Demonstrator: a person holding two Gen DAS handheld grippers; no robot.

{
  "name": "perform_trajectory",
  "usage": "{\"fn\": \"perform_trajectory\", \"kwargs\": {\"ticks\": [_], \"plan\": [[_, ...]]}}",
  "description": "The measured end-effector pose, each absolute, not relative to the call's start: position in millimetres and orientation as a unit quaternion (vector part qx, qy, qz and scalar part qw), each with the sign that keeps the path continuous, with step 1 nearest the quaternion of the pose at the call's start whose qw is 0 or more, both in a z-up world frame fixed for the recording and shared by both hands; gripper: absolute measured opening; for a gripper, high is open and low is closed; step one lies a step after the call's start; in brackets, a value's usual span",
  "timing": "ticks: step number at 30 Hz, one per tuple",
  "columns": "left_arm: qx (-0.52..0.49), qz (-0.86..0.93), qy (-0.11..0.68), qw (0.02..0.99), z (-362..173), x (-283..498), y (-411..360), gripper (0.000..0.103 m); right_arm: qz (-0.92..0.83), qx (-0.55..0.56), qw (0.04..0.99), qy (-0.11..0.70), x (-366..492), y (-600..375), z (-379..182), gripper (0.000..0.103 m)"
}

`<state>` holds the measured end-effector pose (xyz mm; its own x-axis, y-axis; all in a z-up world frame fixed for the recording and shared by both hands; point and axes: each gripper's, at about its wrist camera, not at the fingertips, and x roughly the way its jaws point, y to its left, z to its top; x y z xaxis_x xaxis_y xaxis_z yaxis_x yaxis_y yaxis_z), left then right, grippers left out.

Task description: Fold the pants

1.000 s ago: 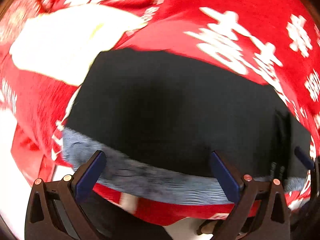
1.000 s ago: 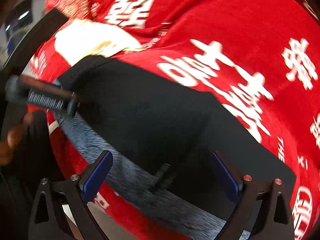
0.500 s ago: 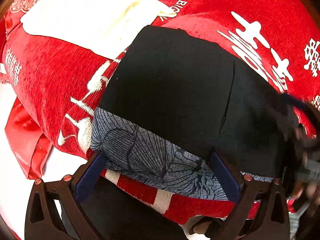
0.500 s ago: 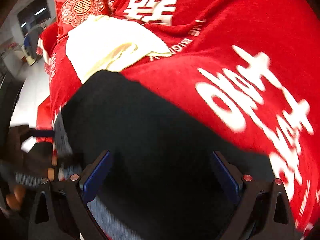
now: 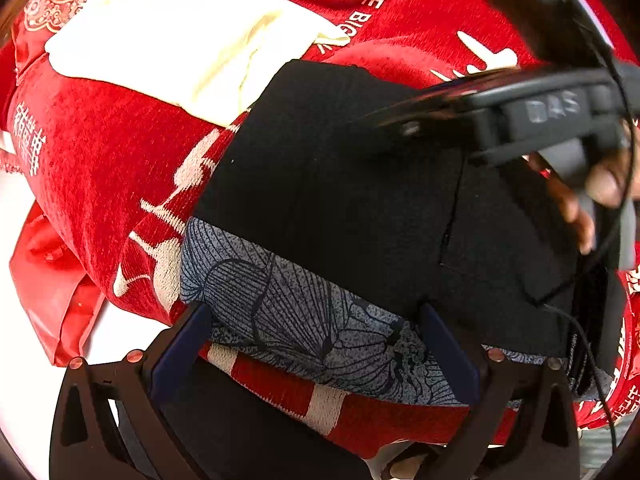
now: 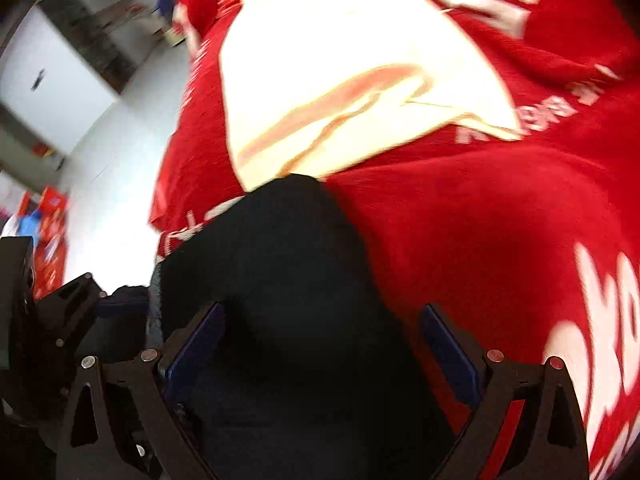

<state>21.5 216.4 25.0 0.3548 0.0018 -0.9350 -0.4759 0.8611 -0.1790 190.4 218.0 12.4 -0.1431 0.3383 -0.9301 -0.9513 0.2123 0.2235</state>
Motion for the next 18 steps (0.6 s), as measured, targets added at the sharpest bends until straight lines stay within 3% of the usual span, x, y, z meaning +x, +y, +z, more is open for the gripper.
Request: {"fn": "perform_trajectory", "kwargs": {"ticks": [3, 5, 8, 18], "plan": [[-0.214, 0.149, 0.547, 0.796, 27.7, 16.7, 214.3, 0.103, 0.571, -0.317, 0.559, 0.511, 177.9, 233.2, 7.5, 0.092], [-0.214, 0.151, 0.542, 0.798, 30.9, 15.4, 213.6, 0.103, 0.575, -0.334, 0.552, 0.503, 169.3, 233.6, 11.8, 0.067], [-0.211, 0.128, 0.530, 0.811, 39.8, 12.0, 212.3, 0.103, 0.593, -0.327, 0.550, 0.489, 164.2, 220.2, 28.8, 0.044], [-0.202, -0.007, 0.493, 0.846, 68.2, 5.3, 268.3, 0.103, 0.618, -0.306, 0.577, 0.437, 136.8, 193.7, 71.6, 0.041]]}}
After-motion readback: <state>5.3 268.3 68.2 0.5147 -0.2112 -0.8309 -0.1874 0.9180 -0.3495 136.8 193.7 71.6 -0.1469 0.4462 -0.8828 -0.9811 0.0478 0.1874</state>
